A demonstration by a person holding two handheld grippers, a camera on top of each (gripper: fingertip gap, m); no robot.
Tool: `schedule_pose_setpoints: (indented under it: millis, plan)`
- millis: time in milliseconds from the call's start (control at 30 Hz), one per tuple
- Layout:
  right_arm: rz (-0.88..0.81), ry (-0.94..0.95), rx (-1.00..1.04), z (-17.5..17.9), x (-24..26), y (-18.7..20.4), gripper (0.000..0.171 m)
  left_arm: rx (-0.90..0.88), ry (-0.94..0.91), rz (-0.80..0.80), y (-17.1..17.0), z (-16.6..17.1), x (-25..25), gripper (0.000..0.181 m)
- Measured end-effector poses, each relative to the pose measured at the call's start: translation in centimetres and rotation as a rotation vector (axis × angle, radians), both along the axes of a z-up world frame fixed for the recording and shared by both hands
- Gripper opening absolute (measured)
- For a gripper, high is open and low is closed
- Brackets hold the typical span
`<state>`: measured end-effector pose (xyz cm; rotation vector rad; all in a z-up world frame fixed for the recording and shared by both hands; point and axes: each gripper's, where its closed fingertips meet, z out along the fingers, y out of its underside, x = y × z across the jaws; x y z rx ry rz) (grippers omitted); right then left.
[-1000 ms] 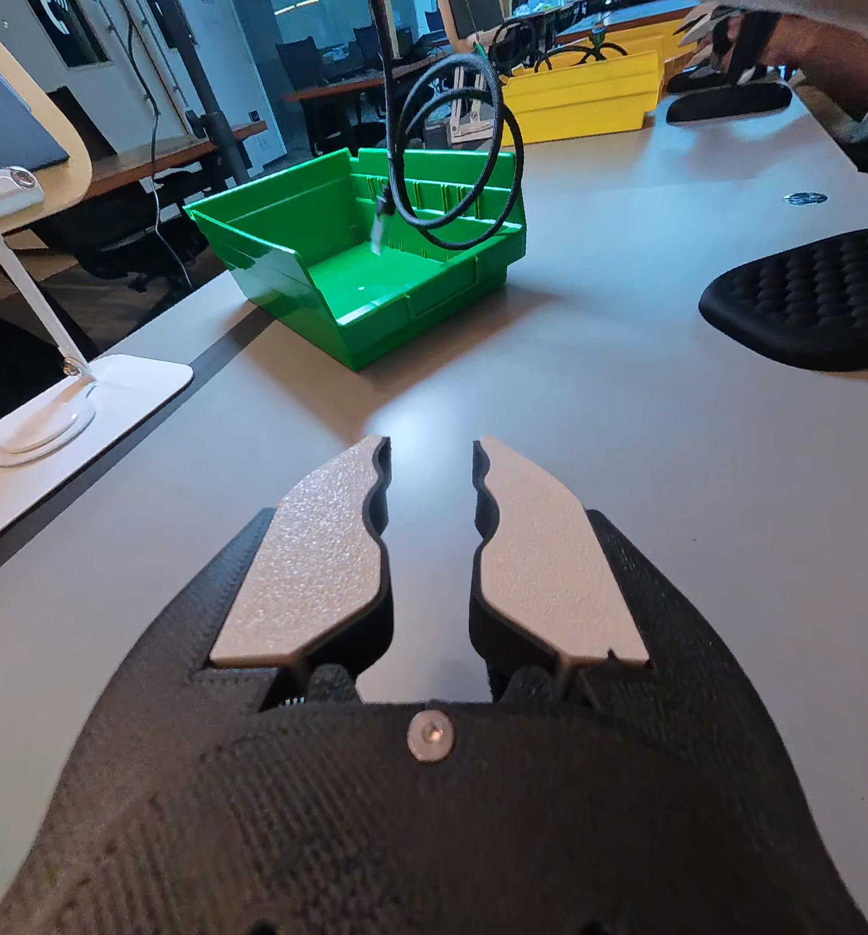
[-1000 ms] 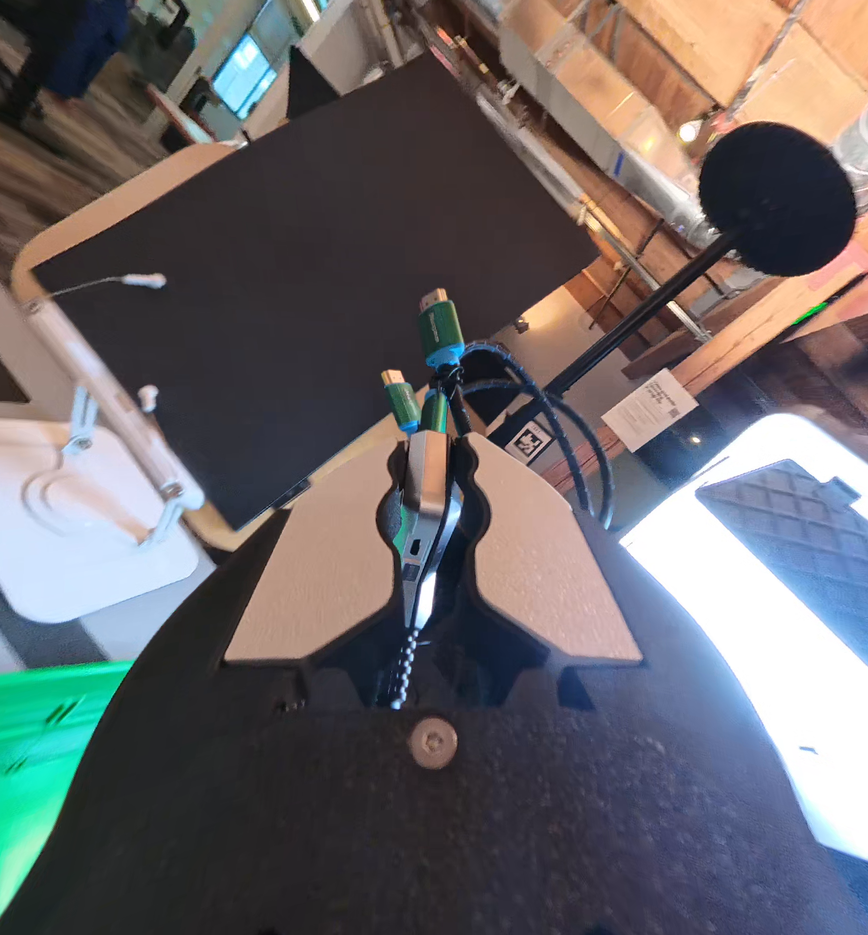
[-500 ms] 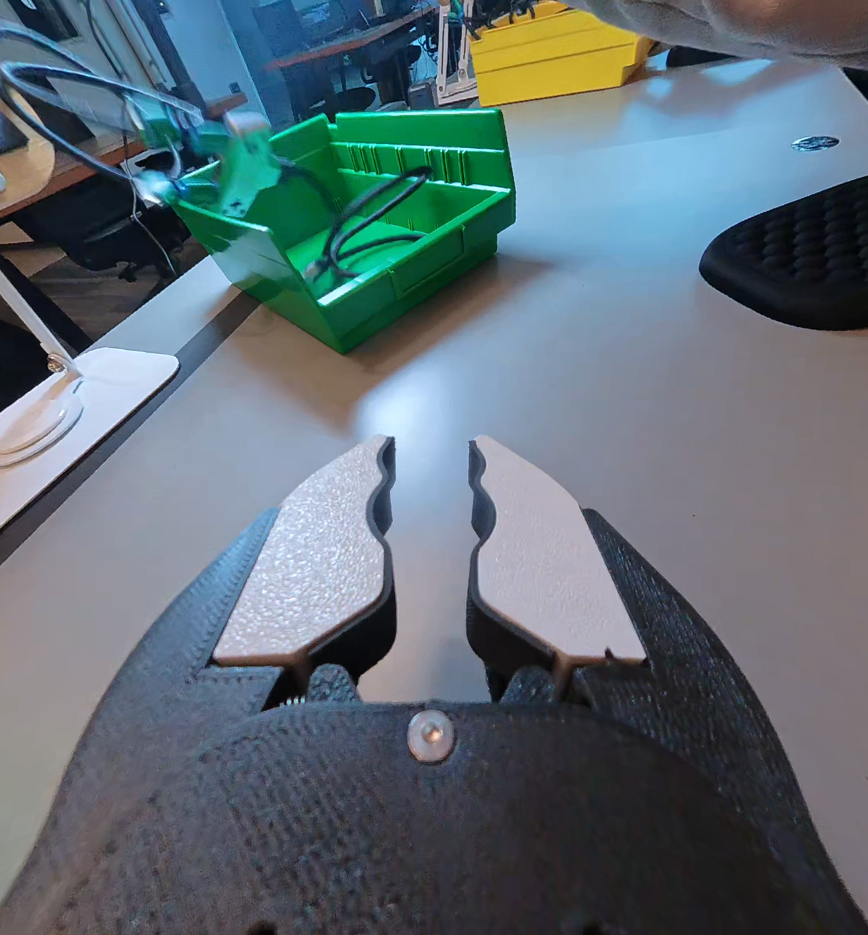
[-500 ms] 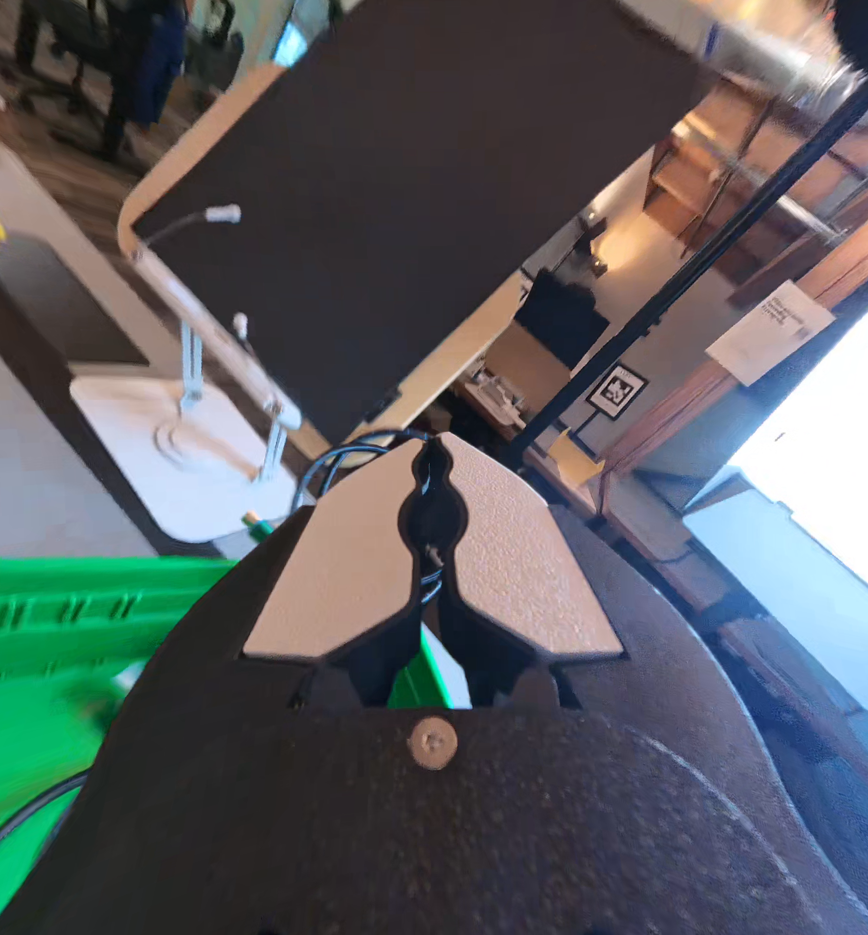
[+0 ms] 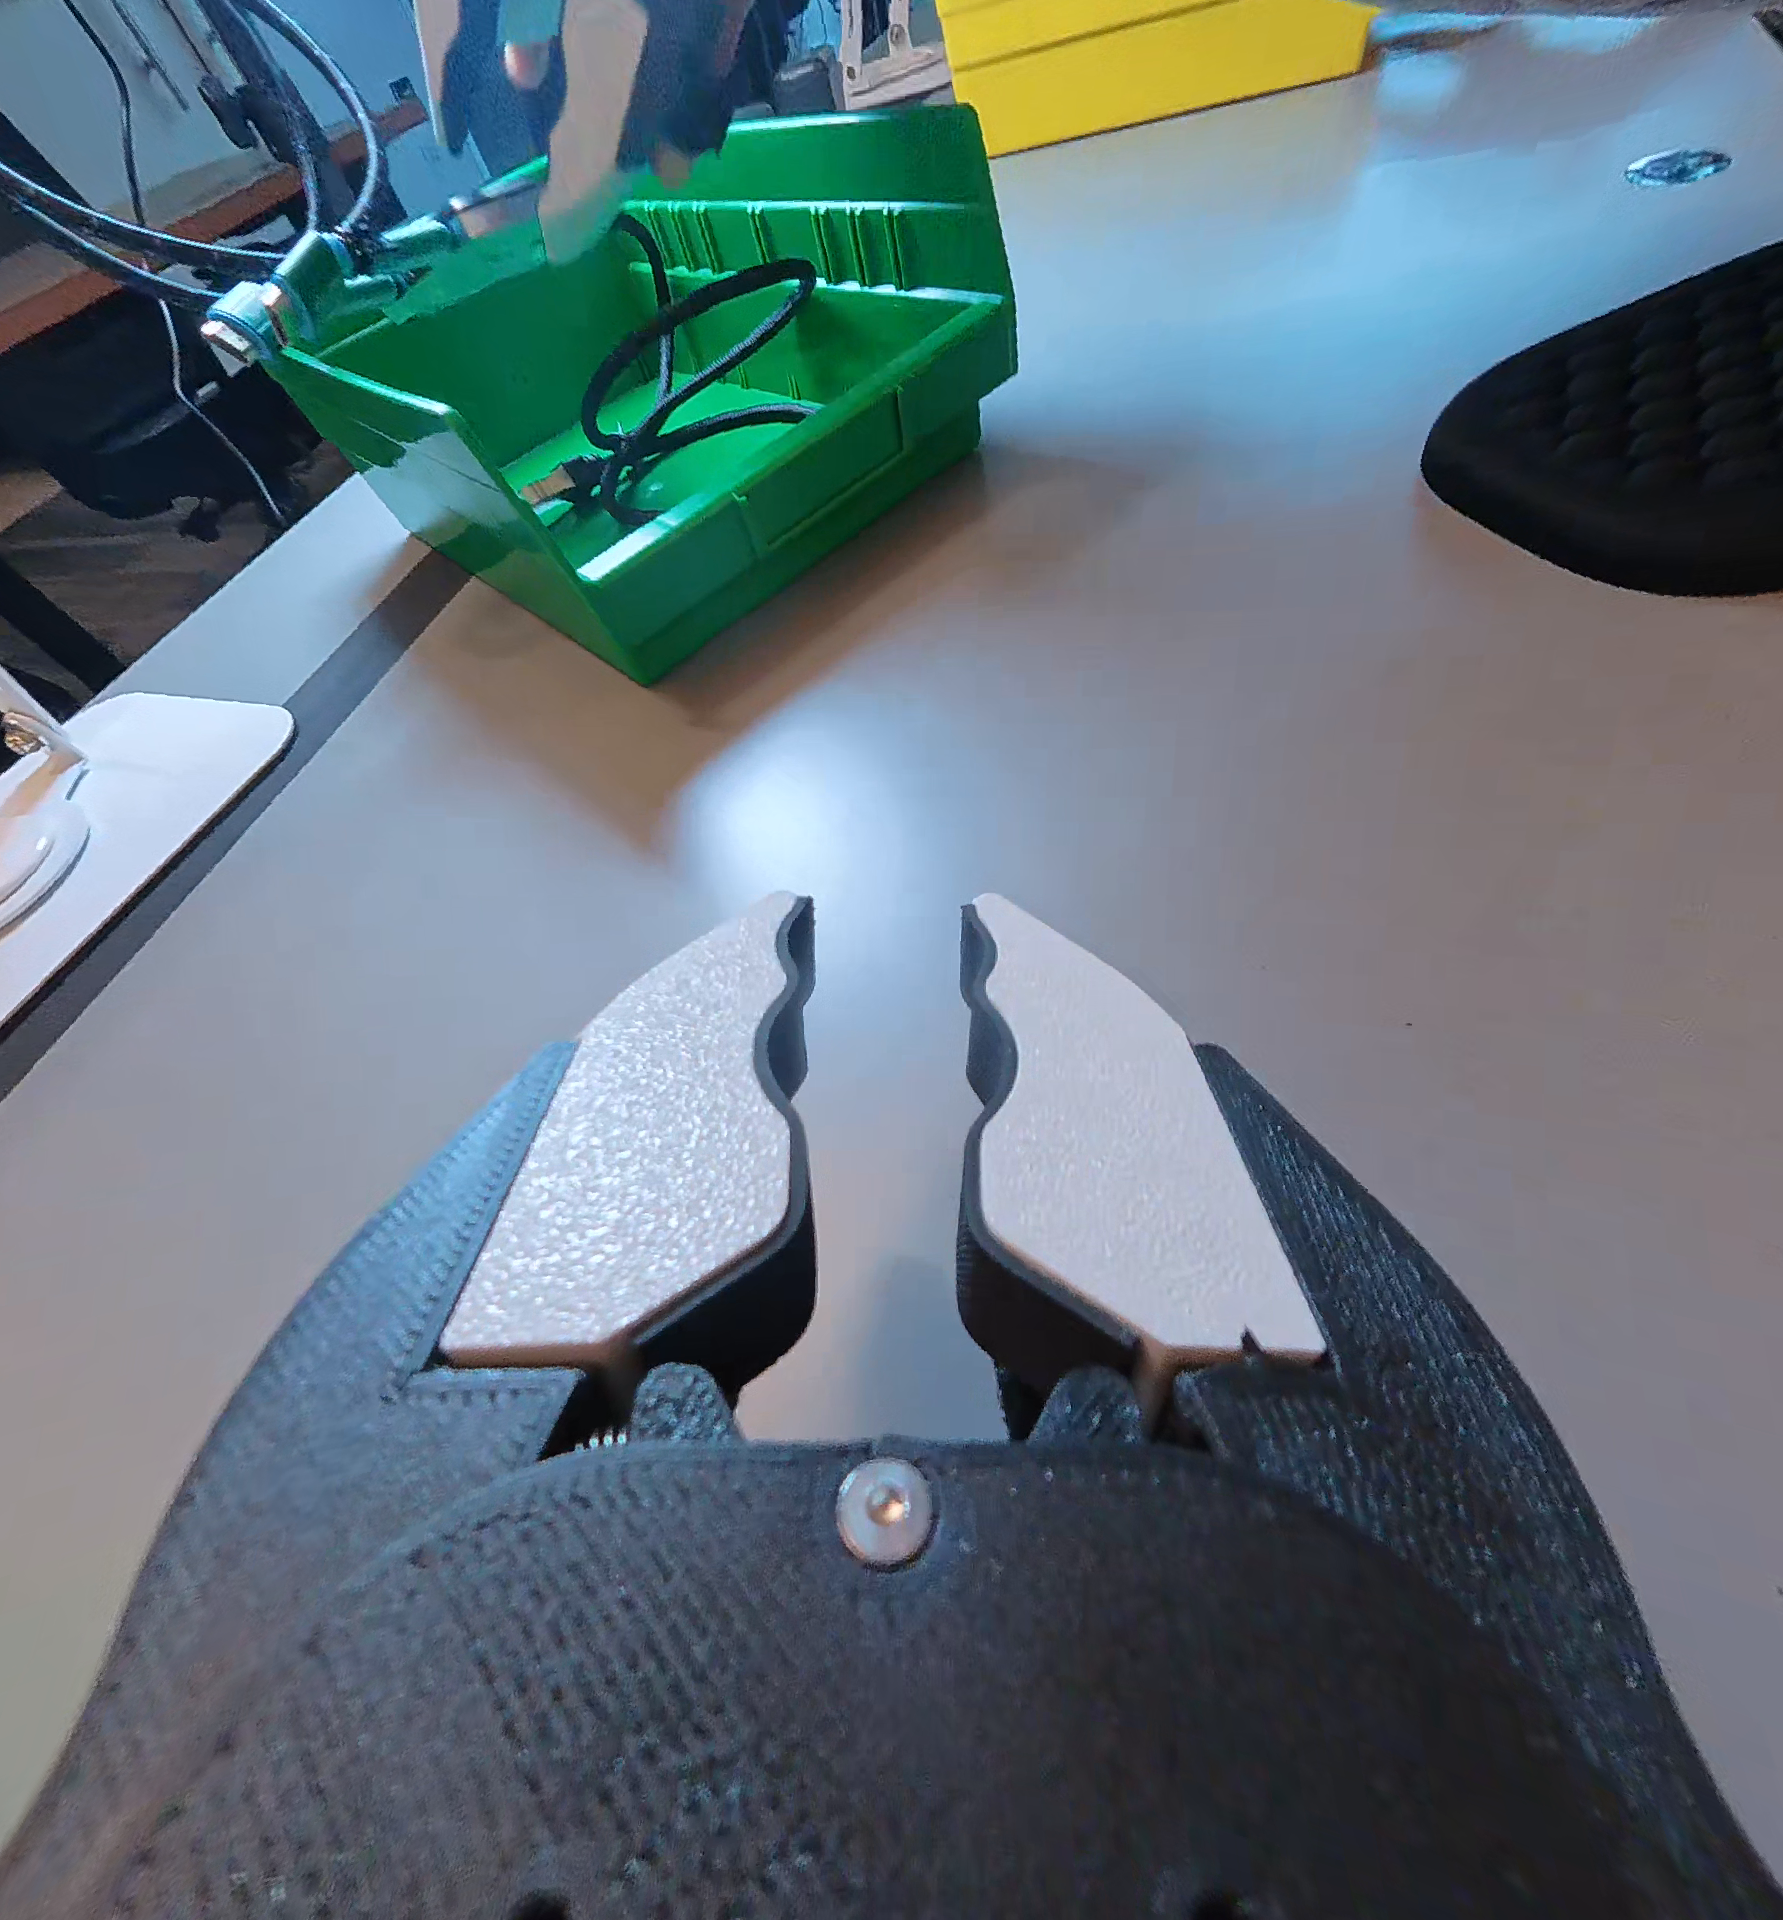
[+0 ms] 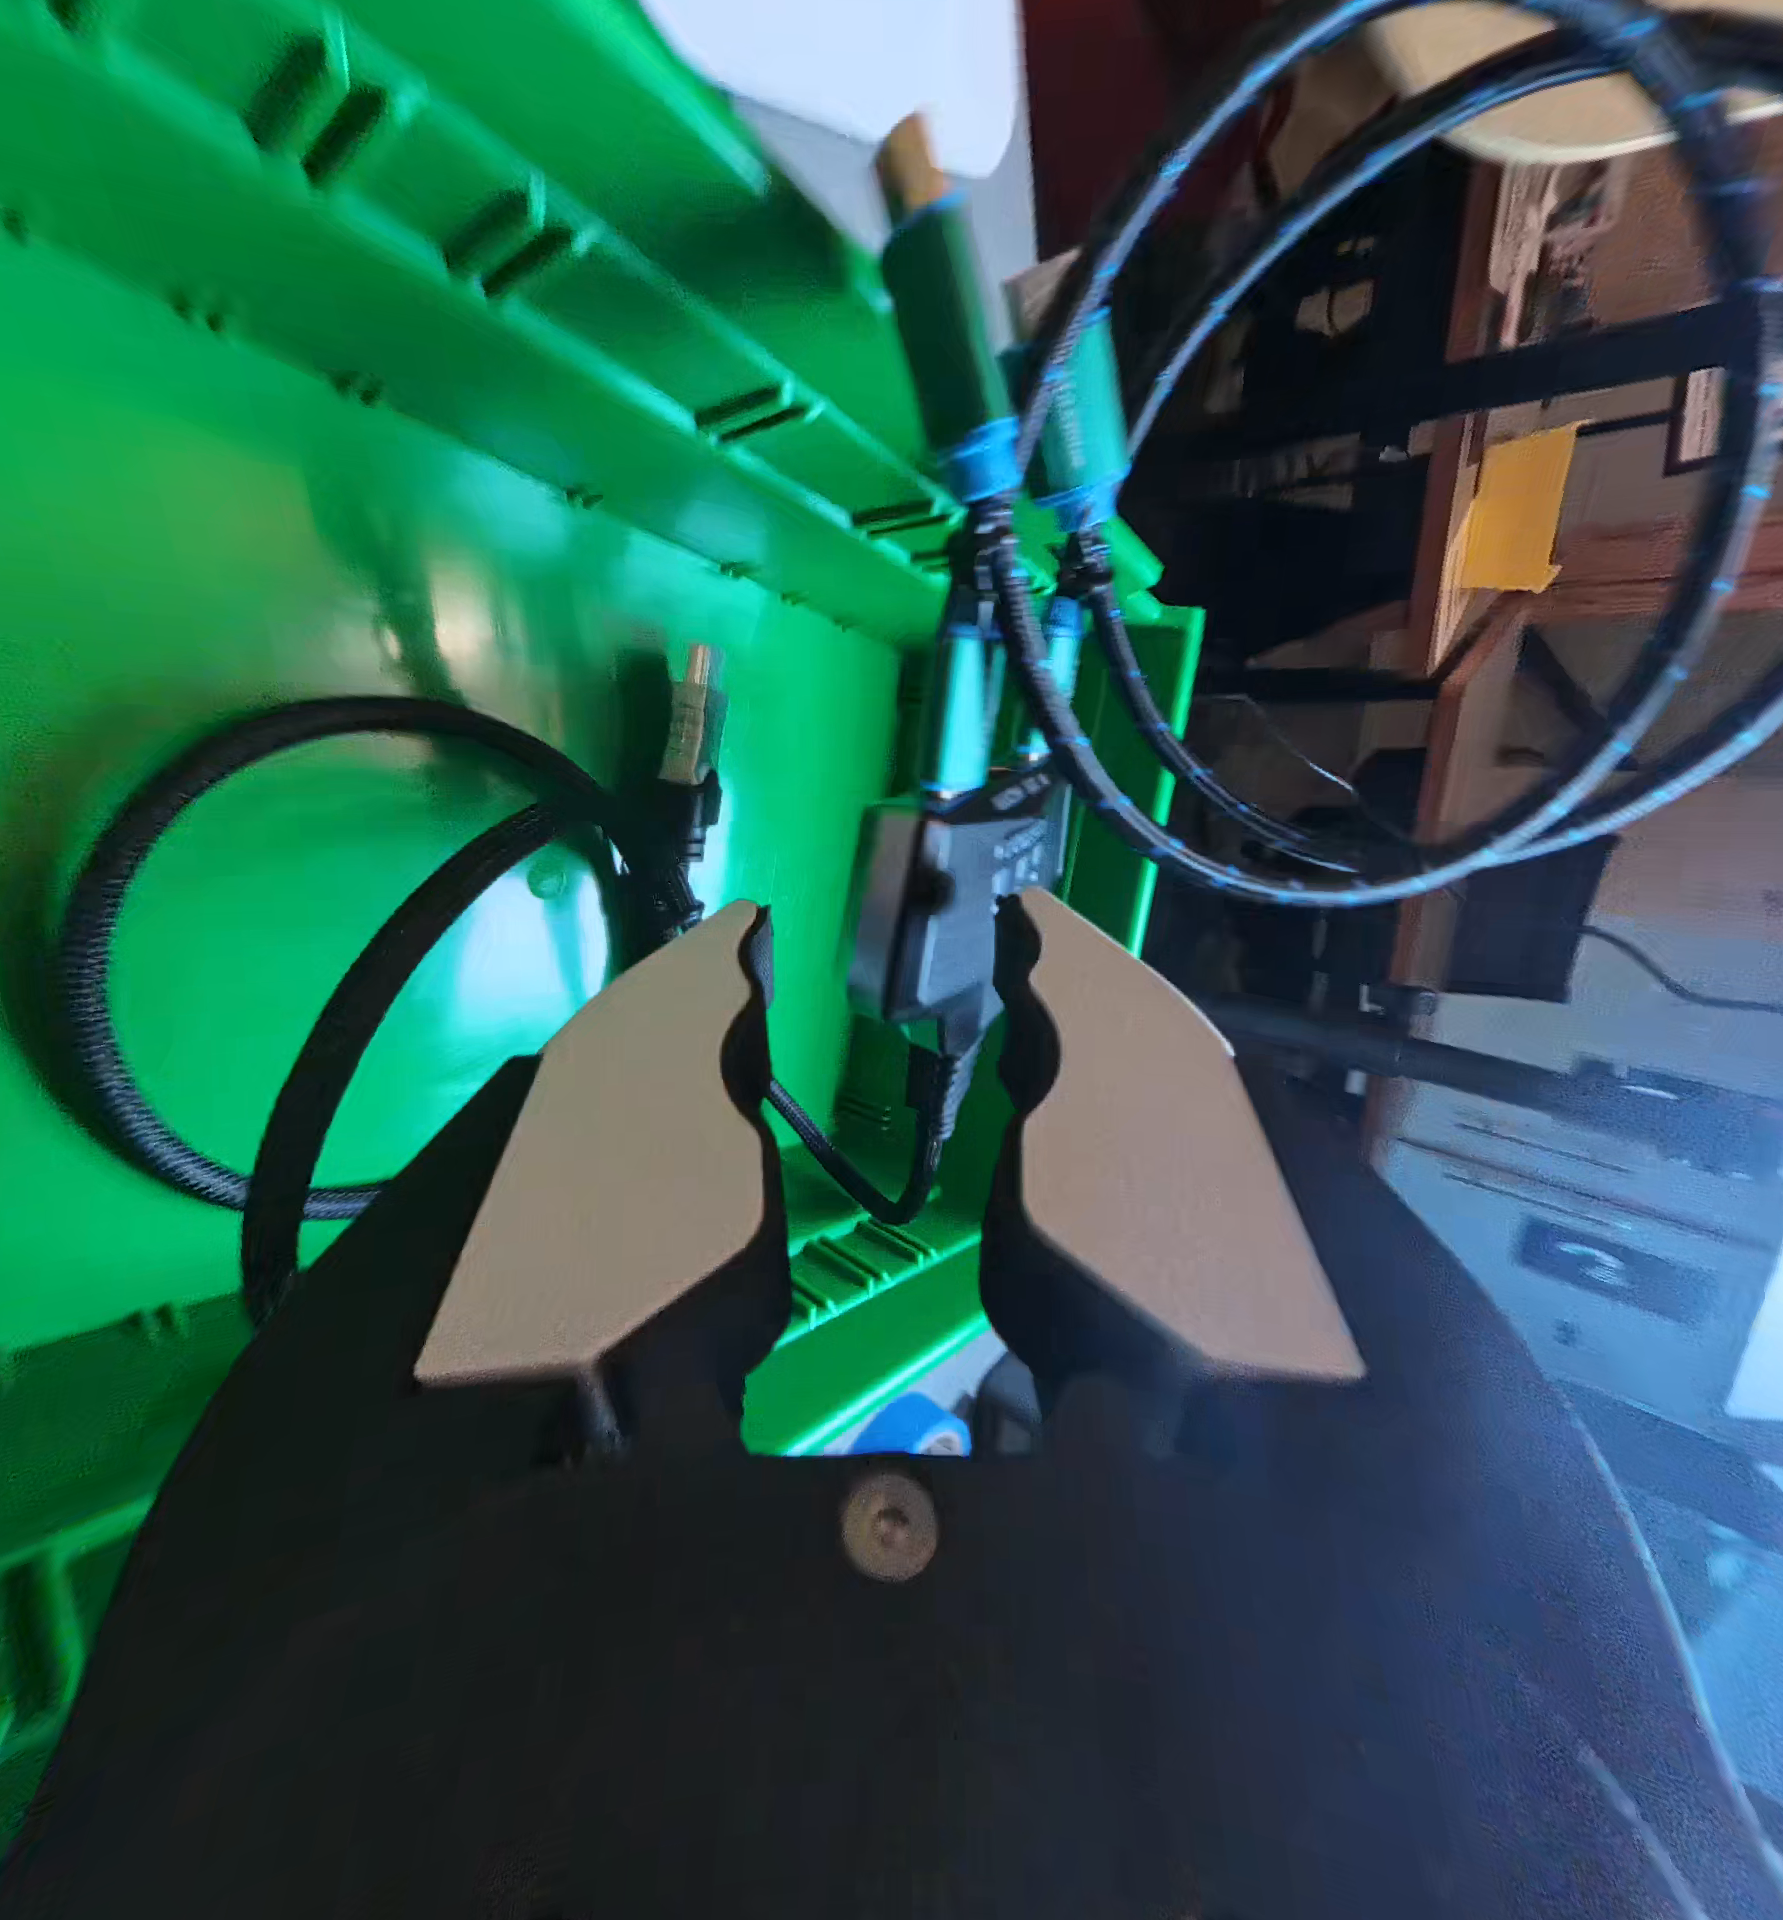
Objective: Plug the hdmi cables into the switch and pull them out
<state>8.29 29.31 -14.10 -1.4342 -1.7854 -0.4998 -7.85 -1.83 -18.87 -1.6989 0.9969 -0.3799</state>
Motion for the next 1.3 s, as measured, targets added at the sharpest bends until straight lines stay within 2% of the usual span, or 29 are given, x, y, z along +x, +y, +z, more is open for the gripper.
schedule_pose_setpoints:
  millis: [33,67,267,400,500,667,733,833,933,1000,1067,1133,1200,1300]
  plan:
    - [-0.008,-0.038,0.034,-0.8,-0.2,0.7,0.042,-0.002,0.011,-0.002,0.0,-0.2,0.1,0.027]
    - [-0.013,-0.053,0.091,-1.0,-0.5,1.5,0.030,-0.001,0.022,-0.003,-0.1,-0.3,0.1,0.027]
    - [0.004,-0.195,0.185,-1.6,-0.4,4.0,0.029,0.001,0.055,-0.005,-0.4,-0.7,-0.1,0.026]
    - [-0.069,-0.278,0.085,-1.7,1.7,4.3,0.028,0.003,0.068,-0.003,-0.4,-0.8,-0.2,0.026]
    - [-0.146,-0.203,-0.017,-2.0,1.6,3.7,0.028,0.017,0.075,-0.003,-0.6,-0.4,-0.1,0.025]
    - [-0.122,-0.217,-0.069,-4.0,1.4,2.5,0.030,0.025,0.066,0.022,-0.3,0.1,-0.2,0.025]
    - [-0.137,-0.185,-0.051,-3.4,1.5,2.5,0.030,0.016,0.037,0.048,-0.2,0.6,-0.5,0.028]
    - [-0.170,0.025,-0.101,-0.4,0.8,1.1,0.039,0.048,-0.029,0.109,0.1,2.3,-1.7,0.028]
    - [-0.081,0.424,-0.185,5.0,-1.7,-3.4,0.041,0.051,-0.095,0.161,0.6,3.3,-3.2,0.029]
    - [0.036,0.695,-0.336,7.8,-3.6,-8.9,0.040,0.047,-0.136,0.172,0.7,3.7,-3.7,0.024]
    - [0.166,0.879,-0.493,9.0,-4.9,-15.2,0.038,0.055,-0.179,0.183,0.7,4.4,-4.0,0.019]
    - [0.256,0.988,-0.607,8.5,-5.4,-20.7,0.037,0.071,-0.204,0.204,0.6,5.2,-4.4,0.017]
    - [0.313,1.044,-0.704,6.8,-5.8,-25.3,0.026,0.090,-0.216,0.219,0.4,6.0,-4.8,0.016]
    - [0.350,1.068,-0.813,3.6,-6.3,-29.4,0.011,0.132,-0.214,0.260,-0.2,7.4,-6.0,0.010]
